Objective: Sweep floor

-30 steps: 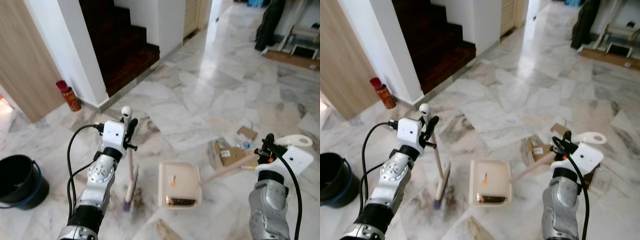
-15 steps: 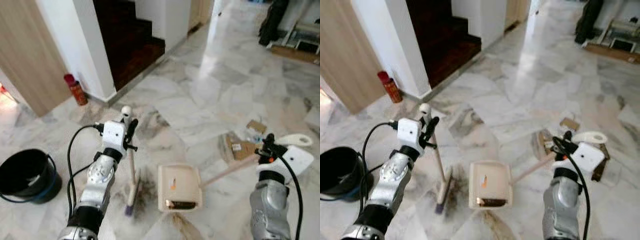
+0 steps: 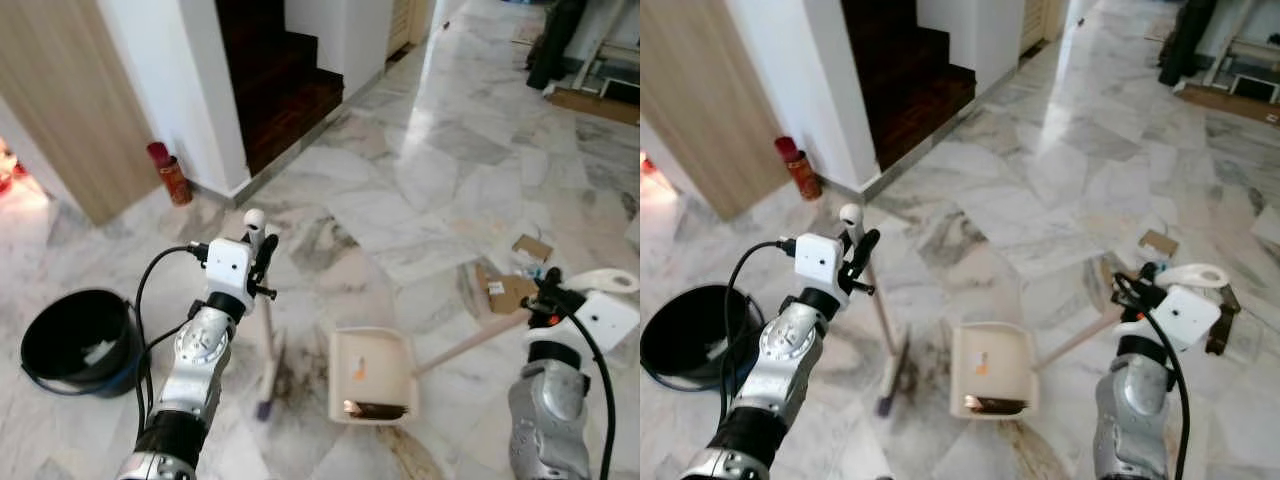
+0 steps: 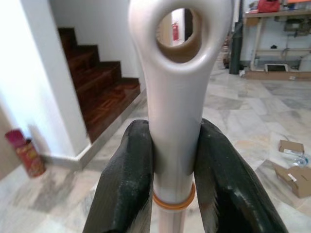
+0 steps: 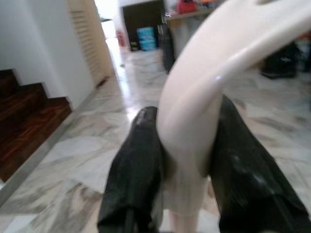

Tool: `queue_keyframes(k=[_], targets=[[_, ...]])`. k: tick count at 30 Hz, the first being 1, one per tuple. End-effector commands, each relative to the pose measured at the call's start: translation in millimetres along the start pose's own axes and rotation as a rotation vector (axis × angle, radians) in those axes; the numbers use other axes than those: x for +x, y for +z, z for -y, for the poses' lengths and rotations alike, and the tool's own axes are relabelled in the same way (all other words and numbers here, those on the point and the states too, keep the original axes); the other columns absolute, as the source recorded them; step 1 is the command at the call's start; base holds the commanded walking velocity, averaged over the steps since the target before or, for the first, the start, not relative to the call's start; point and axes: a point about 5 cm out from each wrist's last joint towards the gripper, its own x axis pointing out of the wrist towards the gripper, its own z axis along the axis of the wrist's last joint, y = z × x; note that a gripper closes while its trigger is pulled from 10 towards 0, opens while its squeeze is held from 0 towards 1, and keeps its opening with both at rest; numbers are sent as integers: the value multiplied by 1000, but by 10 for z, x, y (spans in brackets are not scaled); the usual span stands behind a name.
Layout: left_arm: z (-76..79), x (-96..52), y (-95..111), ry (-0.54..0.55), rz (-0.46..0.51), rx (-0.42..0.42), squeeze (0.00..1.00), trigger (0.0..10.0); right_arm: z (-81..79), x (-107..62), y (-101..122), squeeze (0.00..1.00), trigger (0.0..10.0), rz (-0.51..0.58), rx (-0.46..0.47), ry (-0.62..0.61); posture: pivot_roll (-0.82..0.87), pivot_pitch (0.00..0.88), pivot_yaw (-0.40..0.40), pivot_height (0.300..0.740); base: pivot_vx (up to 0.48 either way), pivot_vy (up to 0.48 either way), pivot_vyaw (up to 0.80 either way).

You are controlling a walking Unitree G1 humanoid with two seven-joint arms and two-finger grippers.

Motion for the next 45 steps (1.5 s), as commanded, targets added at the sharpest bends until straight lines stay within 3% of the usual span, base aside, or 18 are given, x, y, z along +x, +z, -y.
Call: queue_keyframes(k=[1, 45], targets=[[5, 30, 77, -8, 33, 18, 0, 10000, -20, 39, 101, 0, 10000, 45, 37, -3, 87, 103, 21, 740, 0, 319, 0], [27, 23, 86, -20, 39, 11, 0, 10000, -85, 58, 54, 0, 10000, 26, 29, 23, 96, 57, 17, 740, 0, 307, 0]])
